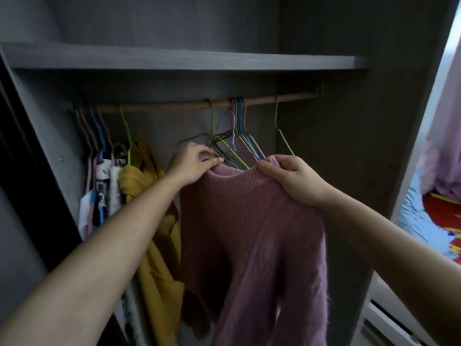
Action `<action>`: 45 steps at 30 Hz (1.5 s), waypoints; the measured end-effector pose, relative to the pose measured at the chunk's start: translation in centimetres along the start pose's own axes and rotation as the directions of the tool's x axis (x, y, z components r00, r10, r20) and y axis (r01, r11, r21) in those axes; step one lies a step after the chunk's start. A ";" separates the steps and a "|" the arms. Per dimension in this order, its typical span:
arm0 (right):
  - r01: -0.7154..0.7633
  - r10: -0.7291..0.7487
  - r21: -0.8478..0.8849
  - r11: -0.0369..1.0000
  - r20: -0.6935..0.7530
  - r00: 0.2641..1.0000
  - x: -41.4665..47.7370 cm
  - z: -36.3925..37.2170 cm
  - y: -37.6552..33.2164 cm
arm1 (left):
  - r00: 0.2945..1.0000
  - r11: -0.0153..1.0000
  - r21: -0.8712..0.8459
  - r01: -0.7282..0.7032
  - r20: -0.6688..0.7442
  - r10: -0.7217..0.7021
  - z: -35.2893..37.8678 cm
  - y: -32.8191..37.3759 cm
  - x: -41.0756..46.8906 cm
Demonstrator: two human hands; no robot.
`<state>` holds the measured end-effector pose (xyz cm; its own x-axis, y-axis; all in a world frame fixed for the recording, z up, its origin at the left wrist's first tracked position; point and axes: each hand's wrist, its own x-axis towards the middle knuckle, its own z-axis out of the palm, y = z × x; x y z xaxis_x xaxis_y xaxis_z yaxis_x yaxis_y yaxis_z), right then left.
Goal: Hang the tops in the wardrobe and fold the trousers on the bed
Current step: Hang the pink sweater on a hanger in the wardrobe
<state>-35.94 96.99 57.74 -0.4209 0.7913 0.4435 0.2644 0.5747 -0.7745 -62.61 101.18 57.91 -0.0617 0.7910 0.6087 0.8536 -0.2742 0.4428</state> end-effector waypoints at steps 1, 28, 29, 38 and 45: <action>0.007 -0.007 -0.003 1.000 -0.022 1.000 0.9 0.7 -0.4 | 1.000 0.994 0.104 0.018 -0.020 -0.016 -1.0 -0.6 0.8; -0.076 0.089 -0.133 0.988 0.097 0.991 13.3 12.3 1.9 | 0.949 0.831 0.459 0.314 -0.161 -0.270 -9.1 -4.1 5.4; -0.068 0.079 -0.132 0.989 0.083 0.993 12.9 11.8 2.1 | 0.937 0.862 0.371 0.345 -0.191 -0.292 -8.7 -3.6 4.9; 0.166 -0.258 -0.316 0.934 -0.278 0.925 9.7 8.0 3.9 | 0.857 0.978 0.203 -0.049 -0.494 0.145 -1.3 1.1 -3.1; 0.151 -0.412 -0.572 0.806 -0.361 0.836 5.0 6.8 7.0 | 0.879 0.958 0.257 -0.125 -0.420 0.227 2.4 0.9 -8.3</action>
<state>-42.08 103.54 51.52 -0.1480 0.5002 0.8532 0.6463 0.7019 -0.2994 -60.09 95.66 51.71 -0.0777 0.4030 0.9119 0.9586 -0.2211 0.1794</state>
